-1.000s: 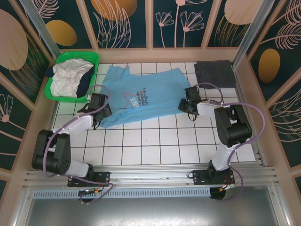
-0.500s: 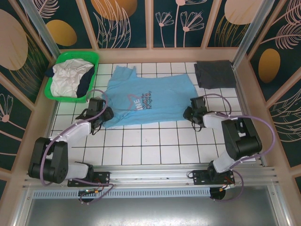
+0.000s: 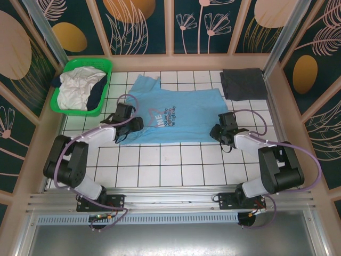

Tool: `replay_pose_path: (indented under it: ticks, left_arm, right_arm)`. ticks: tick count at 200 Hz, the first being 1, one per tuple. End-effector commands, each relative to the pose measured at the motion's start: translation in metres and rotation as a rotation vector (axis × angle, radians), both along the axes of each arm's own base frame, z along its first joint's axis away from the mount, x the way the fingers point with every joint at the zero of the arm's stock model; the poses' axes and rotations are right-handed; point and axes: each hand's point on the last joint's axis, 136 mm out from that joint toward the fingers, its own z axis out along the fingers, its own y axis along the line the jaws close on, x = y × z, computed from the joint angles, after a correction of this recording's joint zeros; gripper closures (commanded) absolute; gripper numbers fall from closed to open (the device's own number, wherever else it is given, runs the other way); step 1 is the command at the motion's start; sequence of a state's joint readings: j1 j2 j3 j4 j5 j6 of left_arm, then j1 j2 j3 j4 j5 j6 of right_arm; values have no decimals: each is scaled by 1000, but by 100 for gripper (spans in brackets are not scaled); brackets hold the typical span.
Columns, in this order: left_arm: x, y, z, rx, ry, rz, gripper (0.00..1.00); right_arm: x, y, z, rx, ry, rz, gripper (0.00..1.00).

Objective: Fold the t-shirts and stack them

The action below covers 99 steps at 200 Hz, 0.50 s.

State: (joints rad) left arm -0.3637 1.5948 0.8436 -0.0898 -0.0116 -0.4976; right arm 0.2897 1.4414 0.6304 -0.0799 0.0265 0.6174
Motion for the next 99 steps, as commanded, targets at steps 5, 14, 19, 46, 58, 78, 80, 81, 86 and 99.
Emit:
replay_pose_path:
  ticks: [5, 14, 19, 46, 58, 78, 80, 81, 86, 99]
  left_arm:
    - [-8, -18, -14, 31, 64, -71, 47]
    - [-10, -22, -17, 25, 69, -82, 48]
    - [-10, -24, -18, 22, 71, -85, 48]
    - [-7, -29, -17, 24, 74, -83, 62]
    - [-4, -31, -13, 21, 66, -83, 74]
    - [2, -34, -5, 21, 51, -82, 90]
    - [2, -34, -4, 22, 50, -83, 91]
    - [2, -34, -4, 22, 51, -83, 92]
    - [3, -34, -3, 23, 50, -83, 95]
    - [2, -34, -4, 29, 57, -86, 100]
  right_arm:
    - [3, -9, -2, -67, 7, 2, 67]
    - [2, -13, -4, -81, 14, -2, 67]
    - [2, -14, -5, -84, 14, -6, 67]
    - [2, -17, -6, -64, 6, -7, 67]
    - [2, -17, -7, -60, 3, -5, 67]
    - [3, -18, -8, -59, 1, 1, 67]
    - [3, -18, -8, -58, 1, 1, 67]
    - [4, -18, -8, -57, -1, 2, 67]
    - [4, -18, -8, -57, -1, 3, 67]
    - [4, -18, -8, -51, -3, 5, 67]
